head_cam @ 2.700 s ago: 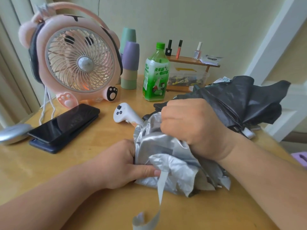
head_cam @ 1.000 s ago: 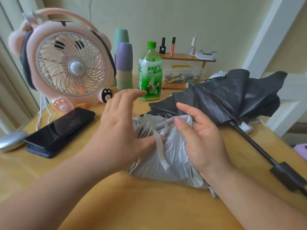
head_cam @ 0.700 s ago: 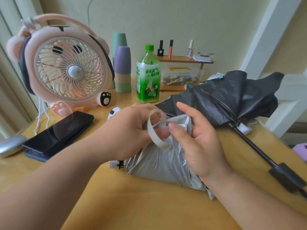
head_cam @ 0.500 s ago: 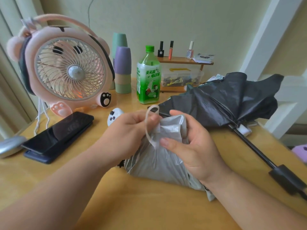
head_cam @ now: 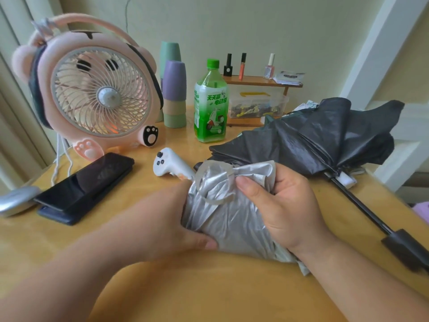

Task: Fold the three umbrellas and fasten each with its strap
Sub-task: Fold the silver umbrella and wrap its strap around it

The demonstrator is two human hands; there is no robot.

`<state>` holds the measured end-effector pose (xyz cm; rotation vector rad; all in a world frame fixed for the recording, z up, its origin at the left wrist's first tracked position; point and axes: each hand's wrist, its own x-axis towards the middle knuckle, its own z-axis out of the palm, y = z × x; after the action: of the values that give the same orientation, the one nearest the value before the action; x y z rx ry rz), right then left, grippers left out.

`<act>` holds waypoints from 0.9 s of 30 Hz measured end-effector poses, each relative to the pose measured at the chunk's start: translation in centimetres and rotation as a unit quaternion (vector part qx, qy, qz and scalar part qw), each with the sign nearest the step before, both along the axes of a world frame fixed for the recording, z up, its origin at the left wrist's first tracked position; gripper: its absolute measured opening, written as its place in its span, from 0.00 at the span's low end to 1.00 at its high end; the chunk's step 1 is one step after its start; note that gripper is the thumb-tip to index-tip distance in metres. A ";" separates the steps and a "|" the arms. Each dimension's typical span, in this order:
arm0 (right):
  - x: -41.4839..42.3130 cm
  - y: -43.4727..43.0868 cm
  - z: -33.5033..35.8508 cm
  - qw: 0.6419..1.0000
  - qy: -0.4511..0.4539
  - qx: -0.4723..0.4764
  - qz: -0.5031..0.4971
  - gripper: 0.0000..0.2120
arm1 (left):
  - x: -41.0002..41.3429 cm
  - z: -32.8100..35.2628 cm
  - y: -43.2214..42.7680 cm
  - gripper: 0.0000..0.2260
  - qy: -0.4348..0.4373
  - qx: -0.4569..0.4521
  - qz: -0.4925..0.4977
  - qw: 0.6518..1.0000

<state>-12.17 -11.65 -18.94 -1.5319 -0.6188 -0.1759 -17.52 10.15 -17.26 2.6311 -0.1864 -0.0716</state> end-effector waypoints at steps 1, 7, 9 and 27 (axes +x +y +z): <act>0.1 -0.1 0.1 1.000 -0.004 0.001 -0.006 0.03 | 0.0 -0.4 -0.3 0.31 -0.009 -0.056 -0.011 0.998; 0.4 -0.2 0.2 0.999 0.014 0.039 0.015 0.04 | -0.1 -0.9 -0.3 0.26 -0.181 -0.302 0.012 0.936; 0.4 -0.2 0.1 0.999 0.022 0.039 0.028 0.06 | -0.6 0.5 0.1 0.15 -0.304 -0.211 0.015 0.929; 0.6 -0.3 -0.4 0.995 0.048 0.075 0.038 0.06 | -1.9 2.2 -1.5 0.02 -0.078 -0.194 0.037 0.977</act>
<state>-11.53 -11.92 -19.34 -1.3616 -0.5745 -0.0880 -19.41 8.69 -15.07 2.2488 -0.1387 0.1803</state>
